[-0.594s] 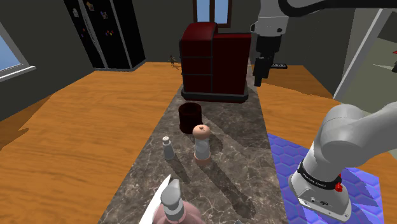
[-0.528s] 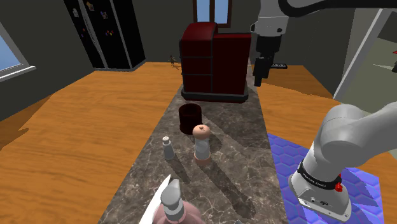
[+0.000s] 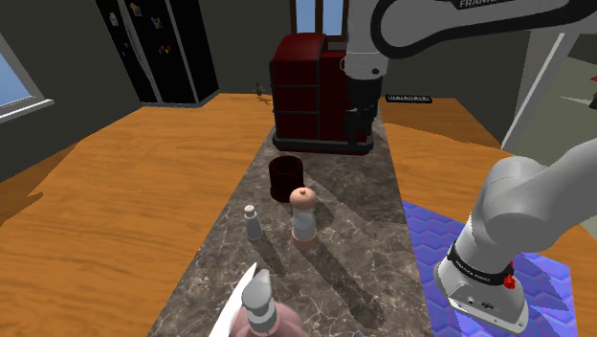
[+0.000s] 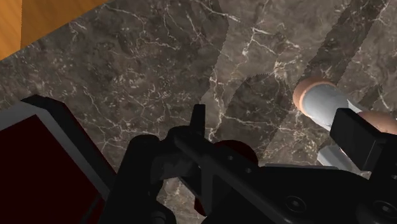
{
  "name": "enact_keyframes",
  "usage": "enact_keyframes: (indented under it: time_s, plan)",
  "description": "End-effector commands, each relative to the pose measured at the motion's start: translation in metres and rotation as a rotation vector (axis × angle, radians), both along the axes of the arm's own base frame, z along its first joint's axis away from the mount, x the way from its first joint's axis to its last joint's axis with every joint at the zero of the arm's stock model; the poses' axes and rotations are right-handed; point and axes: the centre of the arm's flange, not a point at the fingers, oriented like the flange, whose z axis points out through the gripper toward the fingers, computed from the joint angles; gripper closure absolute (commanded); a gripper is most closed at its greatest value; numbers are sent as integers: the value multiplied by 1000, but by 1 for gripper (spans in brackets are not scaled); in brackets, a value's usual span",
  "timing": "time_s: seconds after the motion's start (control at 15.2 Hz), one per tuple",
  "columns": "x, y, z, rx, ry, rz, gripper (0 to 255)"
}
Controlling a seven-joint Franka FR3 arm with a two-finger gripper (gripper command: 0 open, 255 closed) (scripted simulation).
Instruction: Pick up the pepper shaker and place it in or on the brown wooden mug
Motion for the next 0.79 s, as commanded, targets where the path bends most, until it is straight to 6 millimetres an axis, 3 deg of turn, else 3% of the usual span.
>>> enact_keyframes:
  time_s: [0.0,0.73]
  plan:
    - [16,18,-8,-5,1,2,0]
    - [102,123,-71,-36,16,17,0]
